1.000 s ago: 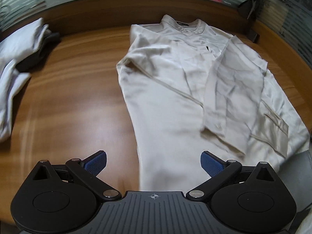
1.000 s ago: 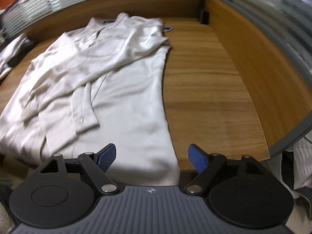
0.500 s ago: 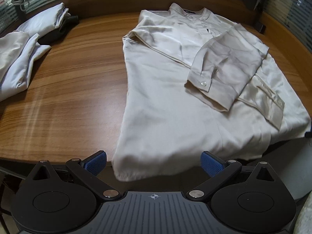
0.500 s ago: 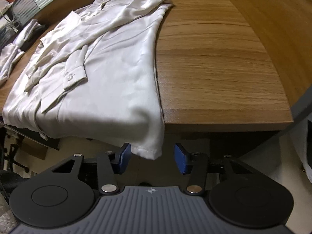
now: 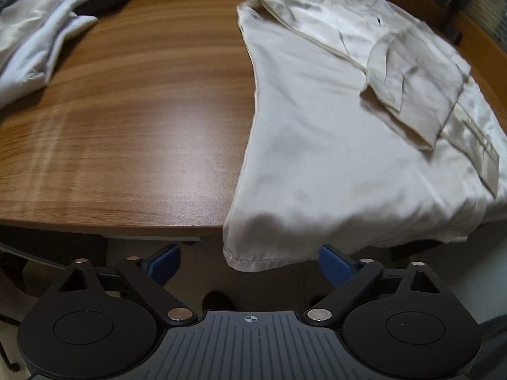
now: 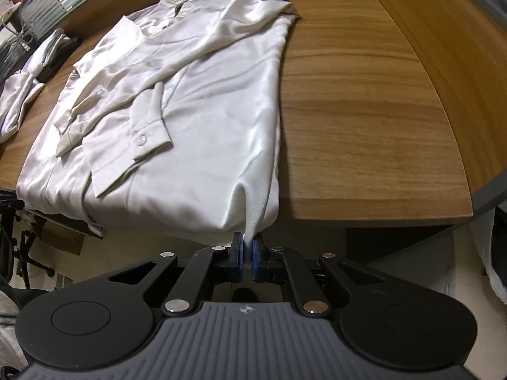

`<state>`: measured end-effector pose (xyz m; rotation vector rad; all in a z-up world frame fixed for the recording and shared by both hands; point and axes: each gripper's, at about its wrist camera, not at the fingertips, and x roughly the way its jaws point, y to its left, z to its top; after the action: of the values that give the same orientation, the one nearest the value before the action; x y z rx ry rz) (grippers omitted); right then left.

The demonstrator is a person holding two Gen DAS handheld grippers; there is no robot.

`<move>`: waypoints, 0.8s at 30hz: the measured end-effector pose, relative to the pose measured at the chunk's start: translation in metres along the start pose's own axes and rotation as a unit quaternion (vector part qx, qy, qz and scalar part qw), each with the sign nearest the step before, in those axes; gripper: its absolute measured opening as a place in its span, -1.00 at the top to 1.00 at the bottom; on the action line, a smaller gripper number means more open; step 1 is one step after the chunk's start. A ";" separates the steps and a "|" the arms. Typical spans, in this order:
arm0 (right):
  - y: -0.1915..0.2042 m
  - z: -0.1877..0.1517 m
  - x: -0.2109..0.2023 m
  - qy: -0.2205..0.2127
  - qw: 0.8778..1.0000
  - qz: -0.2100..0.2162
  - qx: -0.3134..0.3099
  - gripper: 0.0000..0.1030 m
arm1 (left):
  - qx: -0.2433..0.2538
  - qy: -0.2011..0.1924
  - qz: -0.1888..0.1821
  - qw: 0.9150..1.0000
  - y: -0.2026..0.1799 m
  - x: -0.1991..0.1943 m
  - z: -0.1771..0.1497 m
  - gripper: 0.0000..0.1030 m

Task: Fold clothes

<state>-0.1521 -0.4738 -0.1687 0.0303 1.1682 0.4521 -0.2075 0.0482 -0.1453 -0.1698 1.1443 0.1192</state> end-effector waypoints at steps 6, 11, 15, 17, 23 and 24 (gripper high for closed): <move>0.016 0.024 -0.016 -0.007 1.000 0.001 -0.007 0.89 | -0.013 0.009 -0.036 0.999 0.006 0.000 0.004 0.50; 0.044 0.057 -0.035 -0.030 0.999 0.041 -0.020 0.89 | 0.008 -0.018 -0.033 0.999 -0.005 -0.023 0.007 0.84; 0.078 0.095 -0.032 -0.029 0.995 0.083 -0.038 0.89 | 0.015 -0.041 -0.021 0.999 -0.013 -0.042 0.011 0.84; 0.095 0.114 -0.024 -0.022 0.993 0.104 -0.043 0.89 | 0.008 -0.050 -0.018 0.999 -0.015 -0.050 0.014 0.84; 0.141 0.163 0.020 0.011 0.990 0.135 -0.040 0.89 | 0.004 -0.060 -0.003 0.998 -0.027 -0.061 0.017 0.84; 0.147 0.169 0.028 0.016 0.990 0.137 -0.038 0.85 | 0.000 -0.061 -0.002 0.998 -0.028 -0.061 0.017 0.84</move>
<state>-0.0408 -0.2943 -0.0880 0.1184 1.1829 0.7417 -0.2125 0.0238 -0.0804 -0.1621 1.0220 0.1253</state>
